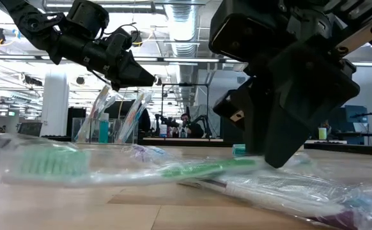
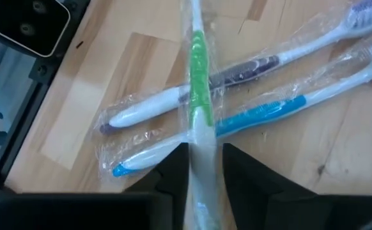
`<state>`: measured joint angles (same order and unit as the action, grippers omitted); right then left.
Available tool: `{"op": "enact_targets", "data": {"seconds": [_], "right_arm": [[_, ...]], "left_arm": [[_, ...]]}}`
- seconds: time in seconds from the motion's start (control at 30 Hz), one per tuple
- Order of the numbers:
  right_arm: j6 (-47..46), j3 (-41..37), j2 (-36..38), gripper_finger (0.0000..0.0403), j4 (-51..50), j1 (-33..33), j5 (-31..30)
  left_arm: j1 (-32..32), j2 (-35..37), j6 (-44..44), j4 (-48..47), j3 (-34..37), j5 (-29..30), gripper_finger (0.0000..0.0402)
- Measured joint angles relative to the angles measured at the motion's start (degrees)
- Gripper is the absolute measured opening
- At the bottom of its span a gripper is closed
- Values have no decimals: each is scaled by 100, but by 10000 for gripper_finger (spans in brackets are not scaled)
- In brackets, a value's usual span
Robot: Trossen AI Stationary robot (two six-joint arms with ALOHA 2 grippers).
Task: Pick & Place toothbrushing station
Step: Put the green toothbrush into the transparent organizer
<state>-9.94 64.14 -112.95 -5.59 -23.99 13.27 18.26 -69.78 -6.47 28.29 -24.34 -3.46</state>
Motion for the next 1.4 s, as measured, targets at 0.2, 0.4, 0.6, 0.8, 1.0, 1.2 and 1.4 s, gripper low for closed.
{"op": "enact_targets", "data": {"seconds": [0.2,0.4,0.6,0.8,1.0,1.2,1.4], "right_arm": [[7,2,2,14,-69,1,127],[-42,4,12,12,-155,60,150],[45,89,207,10,-421,140,-75],[291,186,607,5,-574,175,-454],[591,190,1055,5,-598,314,-1151],[792,190,1332,5,-560,556,-1646],[1192,188,1513,5,-468,874,-1783]], "left_arm": [[1,0,0,0,0,0,117],[0,0,1,0,0,0,117],[0,0,0,0,0,2,117],[2,0,9,2,22,2,117],[2,0,16,7,125,44,117],[2,0,14,64,129,44,117],[2,0,14,118,131,44,117]]}}
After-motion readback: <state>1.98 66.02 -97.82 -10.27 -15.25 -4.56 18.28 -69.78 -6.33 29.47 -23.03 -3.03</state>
